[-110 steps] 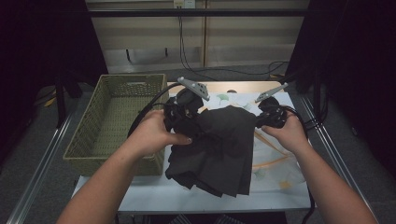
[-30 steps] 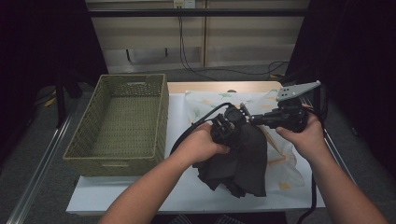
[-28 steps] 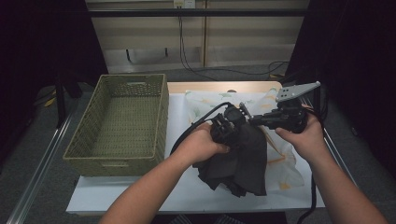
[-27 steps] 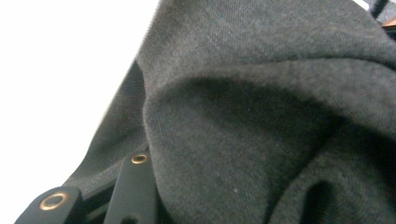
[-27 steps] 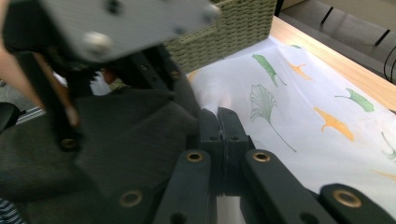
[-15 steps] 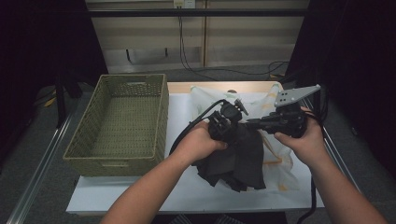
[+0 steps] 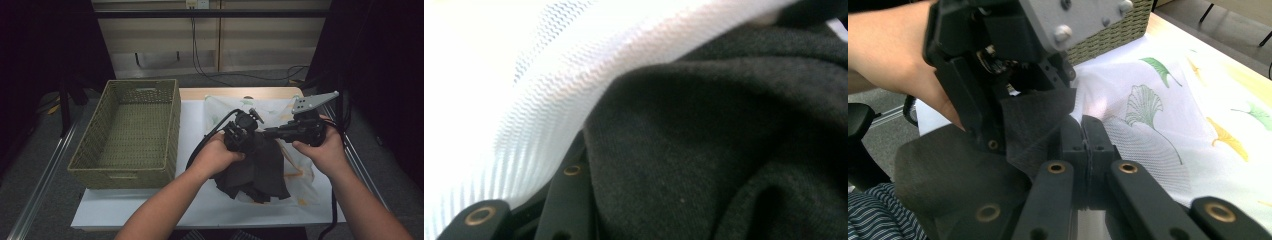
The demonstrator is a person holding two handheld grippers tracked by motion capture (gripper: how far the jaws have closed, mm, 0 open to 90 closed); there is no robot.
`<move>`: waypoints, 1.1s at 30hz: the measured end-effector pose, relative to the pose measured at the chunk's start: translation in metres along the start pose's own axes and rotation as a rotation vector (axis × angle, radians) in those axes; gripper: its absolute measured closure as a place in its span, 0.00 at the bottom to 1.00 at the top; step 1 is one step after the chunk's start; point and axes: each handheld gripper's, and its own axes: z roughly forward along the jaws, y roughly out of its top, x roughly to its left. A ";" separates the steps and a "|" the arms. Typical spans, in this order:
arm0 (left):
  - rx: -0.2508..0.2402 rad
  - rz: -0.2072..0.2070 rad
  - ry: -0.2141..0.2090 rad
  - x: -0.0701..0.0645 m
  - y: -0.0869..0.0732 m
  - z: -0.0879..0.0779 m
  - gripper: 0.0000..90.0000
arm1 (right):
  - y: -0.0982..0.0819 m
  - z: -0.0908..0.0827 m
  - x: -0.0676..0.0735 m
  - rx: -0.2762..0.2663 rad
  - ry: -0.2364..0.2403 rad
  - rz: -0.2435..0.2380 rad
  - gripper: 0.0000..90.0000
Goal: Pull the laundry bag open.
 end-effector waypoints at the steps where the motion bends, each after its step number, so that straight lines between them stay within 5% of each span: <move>1: -0.010 -0.003 0.002 0.001 -0.001 0.002 0.63 | -0.001 0.000 0.000 0.003 0.004 0.002 1.00; 9: -0.084 -0.059 0.038 0.010 -0.006 0.014 0.63 | -0.003 0.005 -0.003 0.008 0.011 0.011 1.00; 18: -0.161 -0.081 0.124 0.009 -0.010 0.018 0.62 | -0.006 0.007 -0.005 0.003 0.014 0.024 1.00; 33: -0.150 -0.154 0.158 0.026 -0.012 0.036 0.61 | -0.012 0.017 -0.011 0.033 0.012 0.044 1.00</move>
